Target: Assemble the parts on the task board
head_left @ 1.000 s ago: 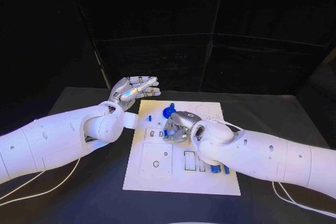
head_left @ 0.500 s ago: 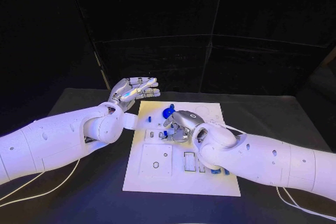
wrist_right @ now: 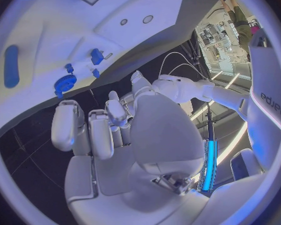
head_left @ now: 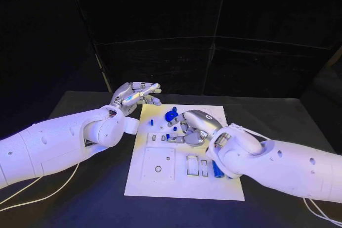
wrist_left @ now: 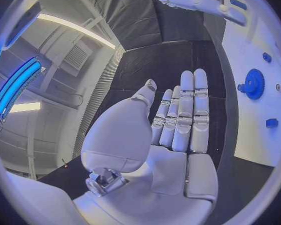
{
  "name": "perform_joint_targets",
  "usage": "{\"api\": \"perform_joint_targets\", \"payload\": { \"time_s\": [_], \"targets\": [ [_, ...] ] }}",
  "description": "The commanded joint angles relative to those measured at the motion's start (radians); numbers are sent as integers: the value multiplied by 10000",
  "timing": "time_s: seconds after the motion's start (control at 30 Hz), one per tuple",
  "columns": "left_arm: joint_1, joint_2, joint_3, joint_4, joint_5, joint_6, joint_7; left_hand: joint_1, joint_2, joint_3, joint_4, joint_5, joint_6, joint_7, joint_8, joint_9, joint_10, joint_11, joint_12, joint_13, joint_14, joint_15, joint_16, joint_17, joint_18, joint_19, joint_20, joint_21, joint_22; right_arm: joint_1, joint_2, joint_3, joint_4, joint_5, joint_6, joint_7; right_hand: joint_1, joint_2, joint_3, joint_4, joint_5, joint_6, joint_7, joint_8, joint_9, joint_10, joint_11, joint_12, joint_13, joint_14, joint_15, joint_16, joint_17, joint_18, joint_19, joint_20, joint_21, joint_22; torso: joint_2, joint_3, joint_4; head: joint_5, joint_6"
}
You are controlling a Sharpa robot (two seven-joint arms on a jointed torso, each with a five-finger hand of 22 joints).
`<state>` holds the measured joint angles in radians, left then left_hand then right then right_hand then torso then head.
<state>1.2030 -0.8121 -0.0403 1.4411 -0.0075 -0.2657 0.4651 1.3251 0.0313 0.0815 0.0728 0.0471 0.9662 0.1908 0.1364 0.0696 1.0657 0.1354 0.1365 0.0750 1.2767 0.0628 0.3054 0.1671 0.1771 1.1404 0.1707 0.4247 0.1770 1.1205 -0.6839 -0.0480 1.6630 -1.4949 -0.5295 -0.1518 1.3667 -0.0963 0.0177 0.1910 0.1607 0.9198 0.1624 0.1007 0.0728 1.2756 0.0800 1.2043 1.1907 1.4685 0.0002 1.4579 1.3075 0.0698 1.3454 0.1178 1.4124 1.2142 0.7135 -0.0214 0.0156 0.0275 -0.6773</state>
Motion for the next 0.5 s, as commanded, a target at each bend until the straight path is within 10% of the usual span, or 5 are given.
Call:
{"api": "perform_joint_targets", "payload": {
  "time_s": [0.03, 0.1, 0.17, 0.27, 0.5],
  "targets": [
    [20, -81, 10, -19, -1338, 1030, -1393, -194, 68, -63, 74, 57, 304, -125, 77, 36, 635, -247, 245, 96, 1187, -334, 688, 405, 5, 937, -335, 587, 262, 258, -434, 56, 322, 1633, 327, 2044, 100, 77, -64, -6, 148, 121, -4, 83, 14, -29, -34, -16, -77, 583, 17, -40, 744, 90, -77, -49, -87, -81, -13, -6, -5, -7, -26],
    [38, -140, 12, -45, -2213, 1442, -1982, -403, 155, -145, 225, 45, 820, -442, 278, 119, 1605, -641, 640, 274, 2328, -701, 2106, 1567, 106, 1924, -709, 1374, 655, 454, -825, 96, 453, 2204, 673, 2329, 161, 130, -106, -19, 297, 169, -22, 128, 16, -59, -53, -51, -123, 573, 1, -69, 711, 99, -108, -65, -118, -131, -23, -12, 1, -11, -11],
    [106, -188, 14, -82, -2842, 1745, -2601, -432, 177, -189, 248, 38, 1056, -661, 323, 143, 2298, -884, 923, 438, 2526, -960, 5863, 5545, -240, 2842, -987, 3669, 3215, 693, -1161, 134, 450, 2743, 928, 2537, 180, 164, -135, -18, 361, 222, -38, 166, 21, -10, -66, 1, -80, 577, -10, -64, 723, 93, -86, -74, -107, -102, -48, -9, -17, 7, -28],
    [230, -241, 15, -95, -3751, 2096, -3416, -596, 38, -397, 304, 77, 1200, -751, 292, 157, 3005, -1134, 1374, 779, 2724, -1095, 9411, 9538, -683, 3411, -1212, 6333, 6476, 1000, -1510, 161, 334, 3249, 1134, 2653, 204, 207, -167, -20, 433, 267, -54, 200, 24, 49, -82, 59, -34, 582, -24, -59, 736, 84, -55, -87, -91, -61, -108, 0, -38, -1, -35],
    [540, -233, 13, 100, -6862, 2848, -5657, -1126, 268, -1224, 694, -38, 1031, -853, 552, 476, 2075, -1066, 3599, 2994, 2571, -1060, 11715, 12537, -1033, 3225, -1271, 8729, 9316, 1426, -2024, 185, -113, 4789, 1275, 2523, 257, 349, -222, -5, 687, 302, -73, 239, 12, 64, -108, 43, -77, 542, -53, -185, 555, 104, -103, -117, -143, -162, -271, 50, -31, 15, -113]
  ]
}}
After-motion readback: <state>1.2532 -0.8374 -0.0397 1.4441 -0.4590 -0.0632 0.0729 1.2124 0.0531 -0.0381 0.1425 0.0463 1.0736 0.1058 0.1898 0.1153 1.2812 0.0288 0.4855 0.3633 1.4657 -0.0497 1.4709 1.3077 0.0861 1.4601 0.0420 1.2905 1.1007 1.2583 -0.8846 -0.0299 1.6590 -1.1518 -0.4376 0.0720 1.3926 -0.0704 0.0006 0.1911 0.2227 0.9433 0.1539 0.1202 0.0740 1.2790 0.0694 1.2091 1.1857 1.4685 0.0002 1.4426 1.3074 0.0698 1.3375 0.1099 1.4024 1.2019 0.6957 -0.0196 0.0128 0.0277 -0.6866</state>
